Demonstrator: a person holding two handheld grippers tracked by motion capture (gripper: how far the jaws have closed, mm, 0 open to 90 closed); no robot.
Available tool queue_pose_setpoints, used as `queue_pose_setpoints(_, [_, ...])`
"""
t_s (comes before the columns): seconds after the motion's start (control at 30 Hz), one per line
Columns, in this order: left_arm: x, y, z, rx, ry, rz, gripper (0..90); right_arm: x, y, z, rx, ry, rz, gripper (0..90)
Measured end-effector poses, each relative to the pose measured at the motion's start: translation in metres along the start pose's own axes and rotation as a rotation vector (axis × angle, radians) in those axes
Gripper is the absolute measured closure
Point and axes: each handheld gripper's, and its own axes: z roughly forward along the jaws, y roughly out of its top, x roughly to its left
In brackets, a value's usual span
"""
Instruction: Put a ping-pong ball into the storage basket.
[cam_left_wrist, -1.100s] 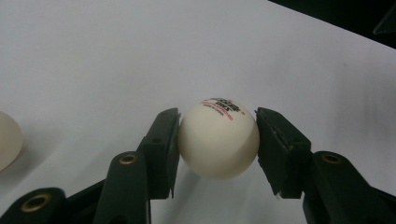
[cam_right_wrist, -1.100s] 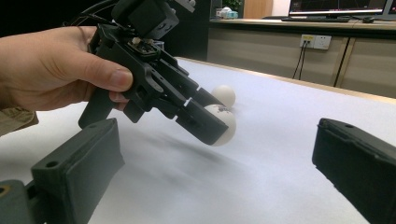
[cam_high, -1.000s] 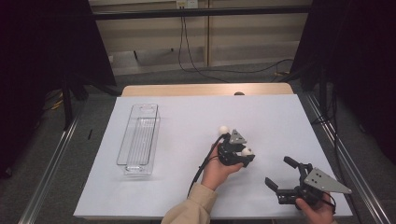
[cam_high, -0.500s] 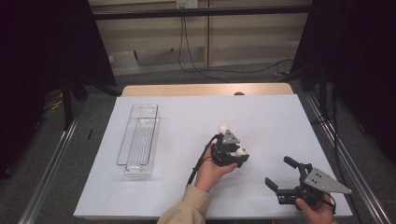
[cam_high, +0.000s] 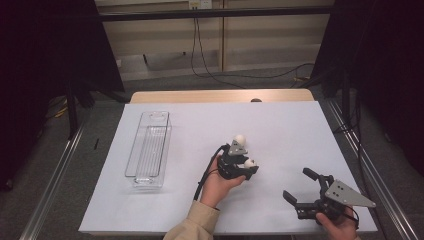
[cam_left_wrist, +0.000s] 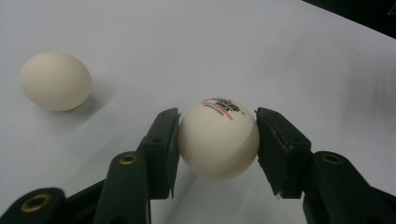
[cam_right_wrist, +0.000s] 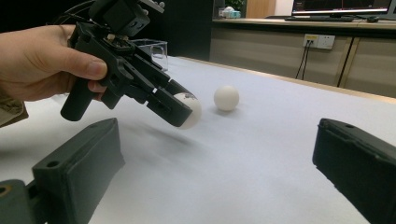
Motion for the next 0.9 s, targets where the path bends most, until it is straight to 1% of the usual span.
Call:
queue_pose_setpoints(0.17, [0.002, 0.000, -0.003, -0.011, -0.008, -0.020, 51.1, 0.000, 0.000, 0.000, 0.000, -0.001, 0.002, 1.0])
queue_pose_setpoints(0.23, [0.002, 0.000, -0.004, -0.010, -0.012, -0.021, 51.1, 0.000, 0.001, 0.000, -0.001, -0.002, 0.003, 1.0])
queue_pose_setpoints(0.3, [0.003, 0.000, -0.006, -0.008, -0.009, -0.021, 51.1, 0.000, 0.001, 0.000, -0.001, -0.002, 0.003, 0.9])
queue_pose_setpoints(0.37, [0.005, -0.001, -0.008, -0.012, -0.010, -0.034, 51.1, -0.001, 0.000, 0.000, -0.001, -0.002, 0.004, 0.9])
queue_pose_setpoints(0.5, [0.007, 0.000, -0.010, -0.014, -0.010, -0.044, 51.1, -0.001, 0.000, 0.000, 0.005, -0.003, 0.001, 0.9])
queue_pose_setpoints(0.63, [0.009, 0.002, -0.015, -0.010, -0.014, -0.029, 51.0, -0.001, -0.001, 0.000, 0.006, -0.005, -0.002, 0.9])
queue_pose_setpoints(0.7, [0.011, 0.002, -0.019, -0.014, -0.014, -0.032, 51.0, -0.001, -0.001, 0.000, 0.007, -0.006, -0.002, 0.9])
queue_pose_setpoints(0.8, [0.014, 0.001, -0.024, -0.017, -0.008, -0.047, 51.1, -0.002, -0.001, 0.000, 0.008, -0.010, -0.002, 0.9])
queue_pose_setpoints(0.9, [0.015, 0.000, -0.027, -0.019, -0.006, -0.044, 51.1, -0.002, -0.001, 0.001, 0.008, -0.012, -0.001, 0.9])
